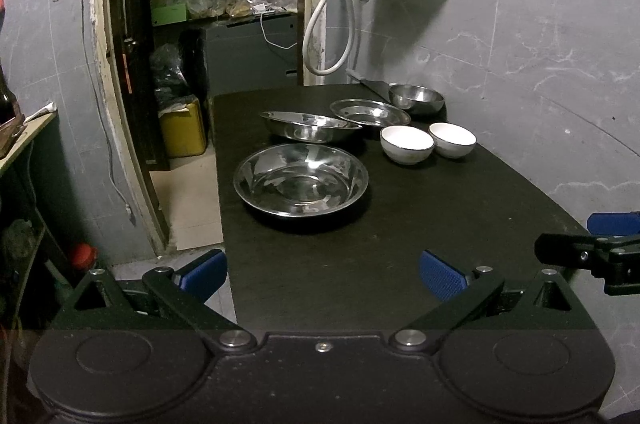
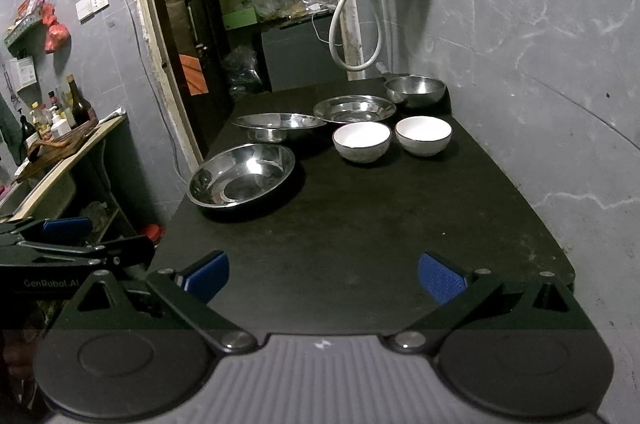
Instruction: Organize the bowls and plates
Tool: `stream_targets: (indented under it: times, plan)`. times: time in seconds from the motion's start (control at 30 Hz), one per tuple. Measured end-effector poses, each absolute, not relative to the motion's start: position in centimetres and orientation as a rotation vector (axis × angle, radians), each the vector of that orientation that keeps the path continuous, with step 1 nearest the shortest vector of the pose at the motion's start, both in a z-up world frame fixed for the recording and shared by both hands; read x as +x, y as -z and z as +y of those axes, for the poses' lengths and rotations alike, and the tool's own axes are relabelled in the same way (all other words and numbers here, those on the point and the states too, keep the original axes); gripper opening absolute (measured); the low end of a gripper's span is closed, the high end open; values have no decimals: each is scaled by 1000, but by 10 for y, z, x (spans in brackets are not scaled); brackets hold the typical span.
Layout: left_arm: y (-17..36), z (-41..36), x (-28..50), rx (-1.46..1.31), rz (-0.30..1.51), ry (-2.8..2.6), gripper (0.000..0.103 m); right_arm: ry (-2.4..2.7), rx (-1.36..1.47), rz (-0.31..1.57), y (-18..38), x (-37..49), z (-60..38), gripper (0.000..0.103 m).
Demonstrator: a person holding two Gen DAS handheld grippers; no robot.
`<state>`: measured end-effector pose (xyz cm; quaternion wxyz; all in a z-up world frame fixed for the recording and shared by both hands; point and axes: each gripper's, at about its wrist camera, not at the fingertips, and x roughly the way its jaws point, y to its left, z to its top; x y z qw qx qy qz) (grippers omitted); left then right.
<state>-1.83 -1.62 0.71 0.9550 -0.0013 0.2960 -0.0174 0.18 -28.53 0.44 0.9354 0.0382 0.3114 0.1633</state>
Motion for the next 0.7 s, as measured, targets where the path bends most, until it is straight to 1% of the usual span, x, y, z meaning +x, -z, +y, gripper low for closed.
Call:
stream_targets:
  times: [0.7]
  plan:
    - [-4, -4, -16, -11, 611, 42, 102, -334, 60, 645, -4, 4, -273, 103]
